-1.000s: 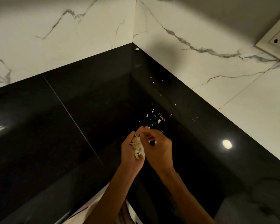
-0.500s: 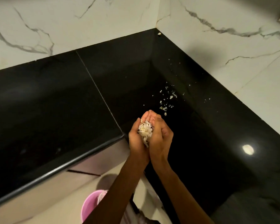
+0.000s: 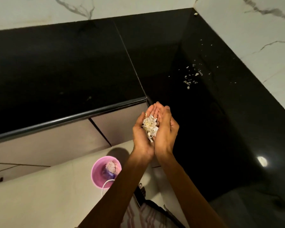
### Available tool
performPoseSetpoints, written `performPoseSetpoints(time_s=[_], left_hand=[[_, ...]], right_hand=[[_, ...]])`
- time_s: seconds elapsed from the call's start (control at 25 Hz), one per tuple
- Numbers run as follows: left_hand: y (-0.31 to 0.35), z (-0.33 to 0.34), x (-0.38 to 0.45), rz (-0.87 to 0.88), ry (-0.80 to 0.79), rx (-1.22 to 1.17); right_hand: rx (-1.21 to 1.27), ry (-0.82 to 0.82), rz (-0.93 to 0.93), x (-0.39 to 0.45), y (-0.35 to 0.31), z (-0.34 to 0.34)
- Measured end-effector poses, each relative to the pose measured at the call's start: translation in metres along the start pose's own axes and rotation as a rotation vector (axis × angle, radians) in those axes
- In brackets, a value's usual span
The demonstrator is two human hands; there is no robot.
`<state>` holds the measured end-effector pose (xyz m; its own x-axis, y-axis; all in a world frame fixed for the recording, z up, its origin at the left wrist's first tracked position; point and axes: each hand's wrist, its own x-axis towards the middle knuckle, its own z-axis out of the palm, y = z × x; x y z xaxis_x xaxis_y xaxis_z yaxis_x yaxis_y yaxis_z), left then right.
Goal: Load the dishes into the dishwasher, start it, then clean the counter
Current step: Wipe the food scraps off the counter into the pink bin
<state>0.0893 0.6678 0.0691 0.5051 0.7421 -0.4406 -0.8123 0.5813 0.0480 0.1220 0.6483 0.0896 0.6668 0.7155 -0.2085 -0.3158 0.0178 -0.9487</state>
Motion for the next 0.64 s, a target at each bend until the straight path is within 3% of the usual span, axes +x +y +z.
performPoseSetpoints(time_s=[0.36,0.64], left_hand=[[0.049,-0.087,-0.056,0.111,0.18,0.022],[0.09,-0.201,-0.085,0.046,0.314,-0.052]], right_hand=[[-0.004,-0.064,0.203,-0.075,0.075,0.027],[-0.328,-0.048,0.244,-0.131,0.183,0.038]])
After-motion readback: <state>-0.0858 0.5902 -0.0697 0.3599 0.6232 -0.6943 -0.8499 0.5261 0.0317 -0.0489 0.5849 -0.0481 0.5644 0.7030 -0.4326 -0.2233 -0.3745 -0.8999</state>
